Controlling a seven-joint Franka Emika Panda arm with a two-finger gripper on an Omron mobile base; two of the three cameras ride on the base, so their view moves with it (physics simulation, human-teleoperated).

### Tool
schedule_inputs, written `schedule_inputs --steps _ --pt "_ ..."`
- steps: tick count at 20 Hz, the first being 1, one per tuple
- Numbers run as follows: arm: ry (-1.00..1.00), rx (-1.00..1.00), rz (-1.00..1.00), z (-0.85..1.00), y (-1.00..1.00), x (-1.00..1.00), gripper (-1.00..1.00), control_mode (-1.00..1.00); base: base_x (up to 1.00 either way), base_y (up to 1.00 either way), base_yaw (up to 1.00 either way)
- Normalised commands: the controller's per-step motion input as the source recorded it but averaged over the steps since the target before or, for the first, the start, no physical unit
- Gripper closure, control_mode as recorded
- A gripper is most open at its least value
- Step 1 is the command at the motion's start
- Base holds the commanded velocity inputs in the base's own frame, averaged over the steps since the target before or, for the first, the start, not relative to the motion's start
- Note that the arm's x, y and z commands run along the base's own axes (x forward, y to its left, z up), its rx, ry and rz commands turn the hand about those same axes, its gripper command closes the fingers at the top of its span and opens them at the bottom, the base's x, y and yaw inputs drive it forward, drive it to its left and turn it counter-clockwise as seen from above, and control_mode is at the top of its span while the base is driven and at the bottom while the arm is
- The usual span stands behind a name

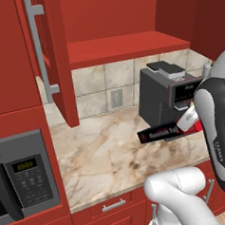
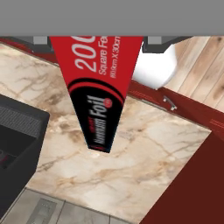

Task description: Retrieve the tupperware and aluminum foil from the cabinet and place them on the dining counter near the plate with bell pepper and hot dog to prepare for storing leftovers.

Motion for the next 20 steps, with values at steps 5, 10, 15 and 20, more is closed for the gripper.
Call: schedule_inputs --steps 5,10,15,20 --pt "0.0 0.0 0.0 0.0 0.0 0.0 1.0 1.0 -0.93 0.0 -0.08" --pt "0.0 0.0 0.0 0.0 0.0 0.0 1.0 1.0 -1.0 0.0 -0.02" --pt "0.0 0.0 0.0 0.0 0.0 0.0 1.0 1.0 -0.98 0.0 0.06" --pt "0.0 0.0 0.0 0.0 0.0 0.0 1.0 1.0 -0.94 0.13 0.42"
